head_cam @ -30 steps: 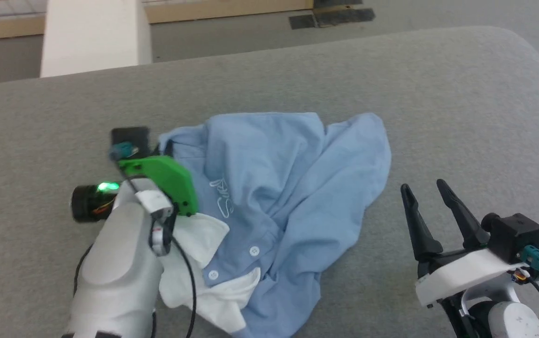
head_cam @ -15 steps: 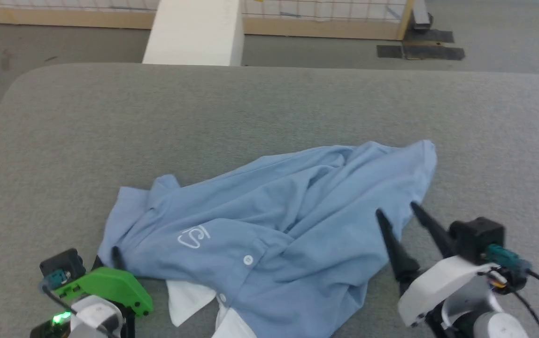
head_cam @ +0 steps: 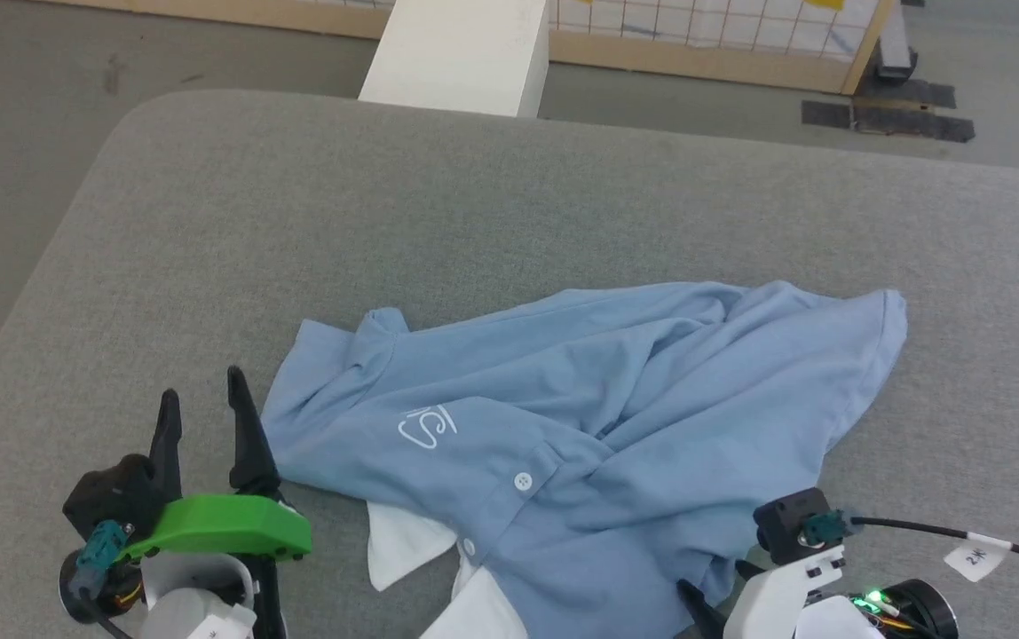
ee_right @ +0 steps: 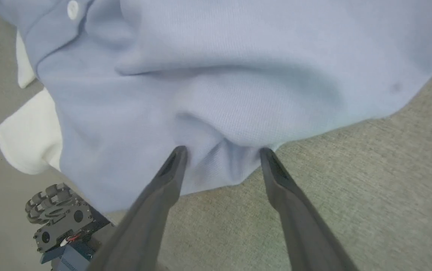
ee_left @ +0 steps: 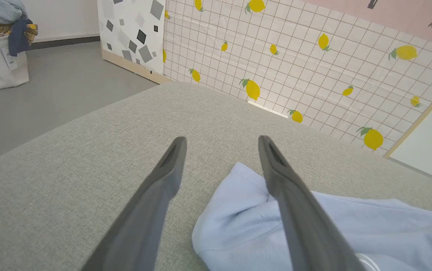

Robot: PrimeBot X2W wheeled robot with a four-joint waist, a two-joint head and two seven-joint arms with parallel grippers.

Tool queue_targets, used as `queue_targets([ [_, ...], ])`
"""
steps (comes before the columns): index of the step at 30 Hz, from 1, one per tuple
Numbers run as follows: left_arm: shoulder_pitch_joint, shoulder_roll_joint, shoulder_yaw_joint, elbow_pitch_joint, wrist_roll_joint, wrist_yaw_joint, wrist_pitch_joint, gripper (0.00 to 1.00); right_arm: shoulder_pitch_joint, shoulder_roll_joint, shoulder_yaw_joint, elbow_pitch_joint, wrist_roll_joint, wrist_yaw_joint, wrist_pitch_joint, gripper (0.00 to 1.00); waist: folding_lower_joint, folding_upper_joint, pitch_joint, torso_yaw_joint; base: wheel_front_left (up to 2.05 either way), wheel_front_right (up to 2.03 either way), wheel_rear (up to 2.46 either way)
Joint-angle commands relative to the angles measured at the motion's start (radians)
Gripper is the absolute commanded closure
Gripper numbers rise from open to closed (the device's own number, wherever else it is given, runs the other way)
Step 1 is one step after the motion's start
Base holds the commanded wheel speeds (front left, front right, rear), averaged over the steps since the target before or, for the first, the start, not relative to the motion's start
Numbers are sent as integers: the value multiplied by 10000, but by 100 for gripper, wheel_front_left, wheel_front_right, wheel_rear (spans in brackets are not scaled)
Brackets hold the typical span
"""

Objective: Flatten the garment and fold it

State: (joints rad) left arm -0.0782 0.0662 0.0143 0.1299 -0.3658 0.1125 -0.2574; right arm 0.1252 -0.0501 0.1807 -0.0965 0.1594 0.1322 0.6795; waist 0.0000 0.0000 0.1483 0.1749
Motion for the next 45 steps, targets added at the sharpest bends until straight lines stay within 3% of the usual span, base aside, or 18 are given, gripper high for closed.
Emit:
queue_targets([
  [1,-13,-71,16,-99,165,-129,-39,0,-105,-2,16,74,-169,-15,193,0,0,0,304,181,0,0,0],
  [7,-158,-149,-3,-237,282,-357,-41,0,-730,-2,285,643,-527,-15,605,0,0,0,825,314,0,0,0],
  [8,-183,-152,-16,-213,222,-360,-41,0,-819,-2,329,754,-540,-15,652,5,0,0,878,309,0,0,0],
  [9,-200,-154,-53,-171,155,-342,-42,0,-904,-2,329,883,-520,-15,680,76,0,0,904,297,0,0,0],
  [10,-211,-155,-78,-154,121,-317,-42,0,-961,-2,343,972,-509,-15,699,100,0,0,921,280,0,0,0],
  [16,-216,-158,-106,-39,82,-208,-42,0,-1189,-1,-325,896,-224,-15,-4,100,0,0,696,-30,0,0,0],
  [24,-49,-159,-208,77,251,-277,-43,0,-1546,-1,-3500,-254,-145,-15,-1847,100,0,0,126,-841,0,0,0],
  [29,-33,-159,-311,128,340,-350,-43,0,-1671,-1,-5731,-225,-133,-15,-1887,100,0,0,55,-1383,0,0,0],
  [34,-63,-159,-439,320,400,-460,-43,0,-1689,-1,-7013,633,-67,-15,-1727,100,0,0,68,-1742,0,0,0],
  [35,-67,-159,-467,385,424,-494,-43,0,-1718,-1,-7137,837,-17,-15,-1775,96,0,0,61,-1797,0,0,0],
  [37,-38,-158,-543,544,446,-596,-43,0,-1714,-1,-7150,1120,54,-15,-1962,8,0,0,30,-1890,0,0,0],
  [38,-23,-142,-598,651,466,-673,-43,0,-1710,-1,-7095,1210,132,-15,-2146,0,0,0,13,-1924,0,0,0],
  [45,120,141,-1012,921,487,-1148,363,0,-1418,-1,-6046,938,131,-15,-4547,0,0,0,-117,-2005,0,0,0],
])
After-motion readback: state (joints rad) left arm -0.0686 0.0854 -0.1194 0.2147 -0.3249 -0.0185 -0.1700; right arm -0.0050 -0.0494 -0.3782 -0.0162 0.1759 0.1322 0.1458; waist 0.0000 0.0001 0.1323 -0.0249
